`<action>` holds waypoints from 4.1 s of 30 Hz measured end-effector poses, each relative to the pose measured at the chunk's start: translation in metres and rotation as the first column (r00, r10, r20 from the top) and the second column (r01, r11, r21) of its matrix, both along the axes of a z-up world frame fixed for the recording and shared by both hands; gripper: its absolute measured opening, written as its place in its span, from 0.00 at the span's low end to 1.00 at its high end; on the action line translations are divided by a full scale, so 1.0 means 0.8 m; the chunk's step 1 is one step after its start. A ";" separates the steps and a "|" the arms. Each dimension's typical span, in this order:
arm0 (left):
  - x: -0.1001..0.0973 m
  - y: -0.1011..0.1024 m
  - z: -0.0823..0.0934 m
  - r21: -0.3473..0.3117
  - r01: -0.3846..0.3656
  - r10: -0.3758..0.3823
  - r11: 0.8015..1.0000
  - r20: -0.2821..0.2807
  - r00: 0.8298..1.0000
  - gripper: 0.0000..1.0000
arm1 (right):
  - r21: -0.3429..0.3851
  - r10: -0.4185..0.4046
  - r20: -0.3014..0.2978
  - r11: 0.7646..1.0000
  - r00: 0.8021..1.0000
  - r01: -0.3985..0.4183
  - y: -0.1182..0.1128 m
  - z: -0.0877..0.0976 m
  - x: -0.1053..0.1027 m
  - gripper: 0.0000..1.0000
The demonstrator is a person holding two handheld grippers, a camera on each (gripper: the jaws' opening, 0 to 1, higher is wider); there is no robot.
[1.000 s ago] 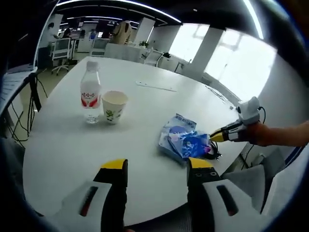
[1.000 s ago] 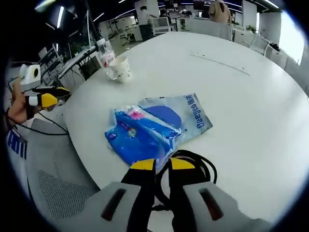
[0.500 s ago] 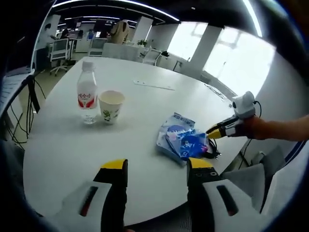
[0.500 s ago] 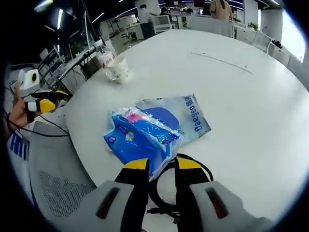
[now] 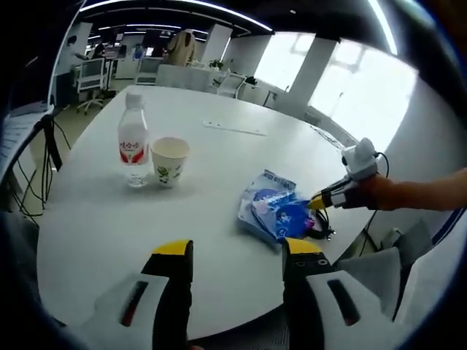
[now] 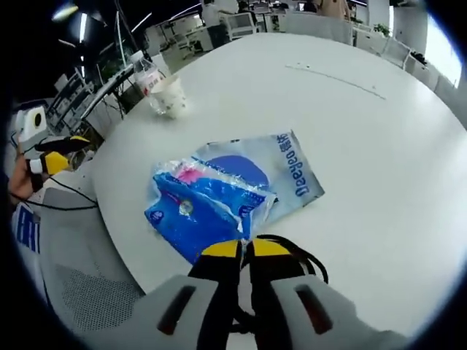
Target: Arrange the tabletop items into an orderly group along one side of the table until the central work area is clear of visible clutter.
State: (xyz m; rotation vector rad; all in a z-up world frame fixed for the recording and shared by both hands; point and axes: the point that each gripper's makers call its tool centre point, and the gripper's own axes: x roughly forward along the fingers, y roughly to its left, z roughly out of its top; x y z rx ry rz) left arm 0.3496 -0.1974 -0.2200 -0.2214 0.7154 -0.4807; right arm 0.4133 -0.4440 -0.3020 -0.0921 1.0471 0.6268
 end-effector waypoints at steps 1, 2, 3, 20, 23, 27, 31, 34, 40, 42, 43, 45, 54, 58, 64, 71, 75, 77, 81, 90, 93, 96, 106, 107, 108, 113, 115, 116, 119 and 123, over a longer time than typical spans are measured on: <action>0.000 0.000 0.000 0.001 0.000 0.000 1.000 -0.001 1.000 0.48 | 0.003 -0.004 0.002 1.000 1.000 0.004 -0.001 0.001 0.001 0.00; 0.000 -0.001 -0.001 0.001 -0.001 0.001 1.000 -0.002 1.000 0.48 | 0.007 -0.013 0.004 1.000 1.000 0.013 -0.002 0.002 0.003 0.00; 0.000 -0.002 -0.002 0.001 0.000 0.000 1.000 -0.003 1.000 0.48 | 0.007 -0.014 0.007 1.000 1.000 0.014 -0.003 0.003 0.004 0.00; 0.009 -0.022 -0.003 0.004 0.024 -0.024 1.000 -0.008 1.000 0.48 | 0.016 -0.127 0.059 0.992 0.990 0.126 -0.055 0.022 0.036 0.00; 0.008 -0.026 -0.003 0.008 0.033 -0.033 0.999 -0.009 0.999 0.49 | 0.021 -0.151 0.067 0.988 0.986 0.150 -0.066 0.025 0.041 0.00; 0.006 -0.029 -0.005 0.010 0.039 -0.038 0.999 -0.015 0.999 0.49 | 0.028 -0.179 0.078 0.984 0.981 0.177 -0.079 0.031 0.048 0.00; 0.005 -0.034 -0.004 0.012 0.046 -0.045 0.999 -0.018 0.999 0.49 | 0.036 -0.210 0.081 0.978 0.974 0.208 -0.093 0.032 0.054 0.00; 0.005 -0.036 -0.004 0.013 0.051 -0.051 0.999 -0.018 0.999 0.49 | 0.037 -0.230 0.087 0.973 0.969 0.228 -0.104 0.036 0.057 0.00; 0.003 -0.039 -0.006 0.014 0.054 -0.054 0.998 -0.024 0.998 0.48 | 0.044 -0.284 0.103 0.959 0.953 0.281 -0.132 0.044 0.068 0.00; 0.001 -0.040 -0.007 0.015 0.056 -0.055 0.998 -0.026 0.998 0.48 | 0.044 -0.304 0.108 0.953 0.947 0.301 -0.143 0.046 0.072 0.00; 0.001 -0.040 -0.007 0.015 0.055 -0.055 0.998 -0.028 0.998 0.48 | 0.041 -0.314 0.111 0.950 0.943 0.311 -0.150 0.048 0.074 0.00; 0.001 -0.041 -0.008 0.014 0.054 -0.054 0.998 -0.030 0.998 0.48 | 0.038 -0.326 0.115 0.945 0.938 0.324 -0.160 0.049 0.076 0.00; 0.000 -0.043 -0.008 0.016 0.053 -0.052 0.998 -0.033 0.998 0.48 | 0.007 -0.376 0.125 0.926 0.918 0.378 -0.197 0.049 0.079 0.00; 0.000 -0.044 -0.008 0.015 0.052 -0.052 0.999 -0.034 0.998 0.48 | -0.001 -0.402 0.125 0.914 0.907 0.405 -0.207 0.048 0.080 0.00; 0.000 -0.042 -0.009 0.016 0.049 -0.048 0.999 -0.036 0.998 0.48 | -0.019 -0.409 0.122 0.910 0.904 0.415 -0.211 0.042 0.079 0.00; -0.002 -0.040 -0.011 0.014 0.047 -0.046 0.999 -0.044 0.998 0.48 | -0.039 -0.399 0.104 0.914 0.911 0.404 -0.206 0.028 0.075 0.01; -0.003 -0.041 -0.011 0.010 0.047 -0.047 0.999 -0.045 0.998 0.48 | -0.058 -0.379 0.109 0.920 0.919 0.387 -0.203 0.026 0.074 0.03; -0.003 -0.042 -0.012 0.008 0.050 -0.050 0.999 -0.046 0.998 0.48 | -0.065 -0.373 0.111 0.922 0.921 0.381 -0.203 0.026 0.074 0.05; -0.004 -0.044 -0.014 0.006 0.055 -0.055 0.998 -0.049 0.997 0.48 | -0.067 -0.364 0.115 0.926 0.924 0.373 -0.204 0.028 0.075 0.07; -0.002 -0.048 -0.018 0.005 0.064 -0.063 0.998 -0.055 0.996 0.48 | -0.134 -0.291 0.144 0.941 0.946 0.310 -0.206 0.032 0.075 0.12; -0.004 -0.050 -0.021 0.003 0.066 -0.066 0.998 -0.058 0.996 0.48 | -0.149 -0.271 0.147 0.945 0.951 0.292 -0.202 0.034 0.073 0.12; -0.005 -0.053 -0.024 0.000 0.066 -0.065 0.998 -0.064 0.996 0.48 | -0.150 -0.260 0.148 0.948 0.954 0.281 -0.197 0.033 0.072 0.12; -0.004 -0.061 -0.033 -0.008 0.062 -0.062 0.998 -0.076 0.995 0.47 | -0.154 -0.181 0.139 0.967 0.974 0.202 -0.166 0.029 0.066 0.12; -0.003 -0.064 -0.032 -0.010 0.064 -0.064 0.998 -0.076 0.995 0.47 | -0.151 -0.167 0.137 0.971 0.976 0.187 -0.160 0.029 0.066 0.12; -0.003 -0.065 -0.032 -0.011 0.064 -0.065 0.998 -0.076 0.995 0.47 | -0.151 -0.160 0.138 0.972 0.977 0.180 -0.156 0.029 0.066 0.12; 0.000 -0.071 -0.035 -0.013 0.072 -0.073 0.997 -0.077 0.994 0.47 | -0.147 -0.117 0.138 0.980 0.983 0.137 -0.138 0.028 0.067 0.12; 0.000 -0.075 -0.036 -0.012 0.075 -0.076 0.997 -0.077 0.994 0.47 | -0.139 -0.101 0.138 0.983 0.985 0.120 -0.129 0.029 0.068 0.12; 0.000 -0.076 -0.037 -0.011 0.078 -0.078 0.997 -0.078 0.994 0.47 | -0.137 -0.097 0.138 0.984 0.986 0.116 -0.127 0.029 0.068 0.12; -0.002 -0.084 -0.041 -0.007 0.091 -0.091 0.996 -0.087 0.992 0.47 | -0.129 -0.069 0.140 0.988 0.988 0.087 -0.115 0.029 0.070 0.12; -0.003 -0.094 -0.044 -0.006 0.110 -0.110 0.994 -0.092 0.990 0.47 | -0.117 -0.052 0.140 0.991 0.989 0.069 -0.104 0.029 0.072 0.12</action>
